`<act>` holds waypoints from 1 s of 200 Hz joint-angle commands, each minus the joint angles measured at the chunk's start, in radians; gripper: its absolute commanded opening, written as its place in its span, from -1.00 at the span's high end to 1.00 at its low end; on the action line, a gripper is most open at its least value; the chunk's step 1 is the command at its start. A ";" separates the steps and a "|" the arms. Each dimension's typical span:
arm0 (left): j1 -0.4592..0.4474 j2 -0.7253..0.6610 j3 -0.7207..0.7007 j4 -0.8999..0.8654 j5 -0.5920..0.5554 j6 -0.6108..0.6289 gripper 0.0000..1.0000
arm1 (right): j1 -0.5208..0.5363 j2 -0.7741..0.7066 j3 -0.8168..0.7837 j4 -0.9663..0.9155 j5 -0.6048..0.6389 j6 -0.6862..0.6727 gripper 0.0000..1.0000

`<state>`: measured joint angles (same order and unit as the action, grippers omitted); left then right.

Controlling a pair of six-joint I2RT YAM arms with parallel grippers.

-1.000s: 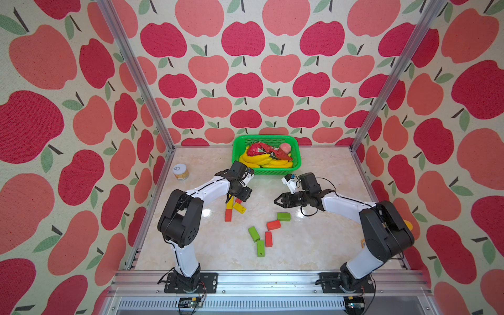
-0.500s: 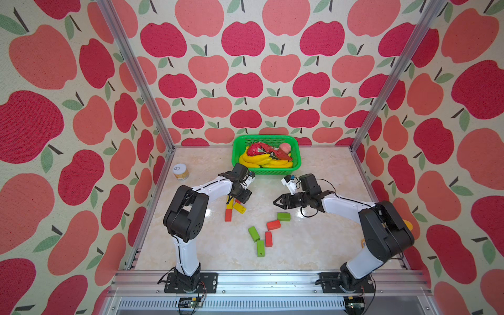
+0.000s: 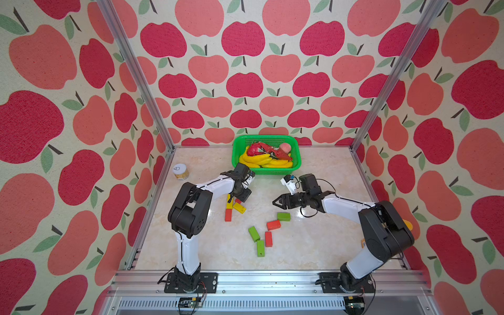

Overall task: Assemble the letter k with building blocks
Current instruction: Adjust the building block at the center of the board.

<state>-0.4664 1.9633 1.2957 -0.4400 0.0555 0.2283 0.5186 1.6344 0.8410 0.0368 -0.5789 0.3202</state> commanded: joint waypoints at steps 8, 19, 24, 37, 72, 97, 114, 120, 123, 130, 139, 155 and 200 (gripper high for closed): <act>-0.002 0.028 0.029 -0.002 -0.032 0.018 -0.04 | -0.002 0.005 0.004 0.008 -0.022 0.004 -0.21; -0.002 0.033 0.032 -0.003 -0.032 0.020 0.00 | -0.003 0.010 0.006 0.007 -0.023 0.004 -0.21; -0.002 0.035 0.034 -0.003 -0.035 0.019 0.01 | -0.002 0.012 0.007 0.006 -0.023 0.004 -0.21; -0.002 0.040 0.037 -0.002 -0.037 0.023 0.04 | -0.002 0.015 0.010 0.005 -0.024 0.005 -0.21; -0.003 0.057 0.046 -0.008 -0.050 0.040 0.17 | -0.002 0.024 0.012 0.003 -0.023 0.003 -0.21; -0.006 0.068 0.055 -0.016 -0.063 0.074 0.16 | -0.002 0.030 0.015 0.002 -0.024 0.004 -0.20; -0.007 0.075 0.061 -0.030 -0.053 0.103 0.15 | -0.002 0.035 0.015 0.002 -0.024 0.004 -0.20; -0.008 0.078 0.062 -0.031 -0.052 0.111 0.15 | -0.002 0.036 0.015 0.002 -0.025 0.004 -0.20; -0.009 0.080 0.063 -0.033 -0.051 0.115 0.15 | -0.002 0.036 0.015 0.002 -0.026 0.005 -0.20; -0.008 0.081 0.065 -0.037 -0.045 0.122 0.15 | -0.002 0.036 0.017 0.002 -0.026 0.005 -0.20; -0.009 0.084 0.066 -0.036 -0.045 0.129 0.15 | -0.002 0.039 0.017 0.002 -0.027 0.005 -0.20; -0.009 0.089 0.075 -0.053 -0.042 0.115 0.07 | -0.002 0.040 0.017 0.001 -0.028 0.005 -0.20; -0.019 0.039 0.041 -0.016 -0.029 0.088 -0.17 | -0.002 0.037 0.017 -0.002 -0.026 0.001 -0.20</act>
<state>-0.4732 2.0140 1.3643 -0.4355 0.0139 0.3161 0.5186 1.6619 0.8410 0.0368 -0.5896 0.3202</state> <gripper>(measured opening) 0.560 0.598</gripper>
